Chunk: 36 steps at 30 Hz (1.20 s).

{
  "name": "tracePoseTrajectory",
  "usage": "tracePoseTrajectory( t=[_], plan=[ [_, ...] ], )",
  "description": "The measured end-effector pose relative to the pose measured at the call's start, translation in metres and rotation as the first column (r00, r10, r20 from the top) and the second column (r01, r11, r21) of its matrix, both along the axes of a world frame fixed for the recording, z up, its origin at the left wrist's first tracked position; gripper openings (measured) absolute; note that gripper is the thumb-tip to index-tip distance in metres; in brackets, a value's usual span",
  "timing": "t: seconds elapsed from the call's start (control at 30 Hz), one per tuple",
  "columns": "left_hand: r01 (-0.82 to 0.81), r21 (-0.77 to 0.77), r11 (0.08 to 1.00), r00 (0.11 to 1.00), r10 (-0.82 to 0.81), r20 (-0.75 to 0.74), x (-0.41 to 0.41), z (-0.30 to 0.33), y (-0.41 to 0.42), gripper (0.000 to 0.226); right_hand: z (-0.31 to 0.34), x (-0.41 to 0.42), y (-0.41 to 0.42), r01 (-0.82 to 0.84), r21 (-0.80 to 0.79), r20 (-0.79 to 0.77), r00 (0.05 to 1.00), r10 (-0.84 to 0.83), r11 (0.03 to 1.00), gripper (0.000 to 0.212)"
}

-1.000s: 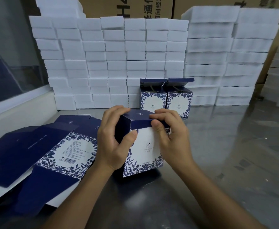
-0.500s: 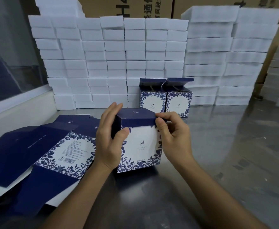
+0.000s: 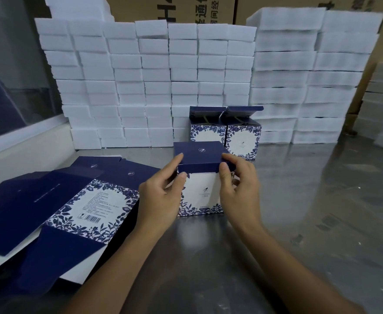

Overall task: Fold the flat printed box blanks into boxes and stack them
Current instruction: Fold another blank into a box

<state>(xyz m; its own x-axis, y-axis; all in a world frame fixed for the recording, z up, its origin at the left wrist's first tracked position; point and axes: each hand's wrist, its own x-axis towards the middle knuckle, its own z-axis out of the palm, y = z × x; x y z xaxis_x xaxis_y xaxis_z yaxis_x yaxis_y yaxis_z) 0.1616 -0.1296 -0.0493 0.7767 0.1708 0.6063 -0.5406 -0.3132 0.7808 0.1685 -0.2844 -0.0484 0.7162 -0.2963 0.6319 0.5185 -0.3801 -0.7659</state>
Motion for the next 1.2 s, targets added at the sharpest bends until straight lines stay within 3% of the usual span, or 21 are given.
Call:
tracePoseTrajectory(
  t=[0.17,0.3,0.4,0.5,0.57,0.67,0.73,0.9,1.2],
  plan=[
    [-0.028,0.02,0.999,1.0,0.027,0.015,0.0,-0.003,-0.006,0.047,-0.011,0.0,0.007,-0.034,-0.141,-0.095,0.995,0.021,0.989,0.064],
    [0.132,-0.058,0.99,0.988,-0.136,-0.077,0.003,-0.005,-0.005,0.061,-0.015,-0.002,0.01,-0.023,-0.21,-0.152,0.988,-0.009,0.977,0.11],
    [0.26,-0.09,0.961,0.959,-0.268,-0.089,0.004,-0.008,-0.009,0.072,-0.014,-0.005,0.011,0.075,-0.258,-0.17,0.978,-0.122,0.963,0.125],
    [0.338,-0.099,0.936,0.925,-0.35,-0.15,0.005,-0.012,-0.016,0.074,-0.012,-0.002,0.006,0.149,-0.265,-0.204,0.957,-0.206,0.953,0.125],
    [0.342,-0.007,0.94,0.91,-0.333,-0.245,0.005,-0.02,-0.016,0.071,-0.011,0.002,0.0,0.201,-0.241,-0.214,0.943,-0.254,0.95,0.121],
    [0.283,0.462,0.841,0.928,-0.118,-0.354,0.005,-0.032,-0.014,0.057,-0.013,0.009,-0.017,0.27,-0.208,-0.21,0.926,-0.313,0.94,0.119],
    [0.195,0.617,0.762,0.951,0.009,-0.31,0.008,-0.035,-0.012,0.035,-0.014,0.015,-0.029,0.33,-0.194,-0.205,0.907,-0.367,0.924,0.117],
    [0.132,0.622,0.772,0.96,0.055,-0.273,0.021,-0.037,-0.009,0.015,-0.017,0.031,-0.068,0.494,-0.18,-0.224,0.821,-0.524,0.851,0.115],
    [0.044,0.72,0.693,0.961,0.166,-0.219,0.05,-0.037,-0.015,0.012,-0.016,0.069,-0.119,0.609,-0.218,-0.245,0.722,-0.647,0.762,0.113]
  ],
)
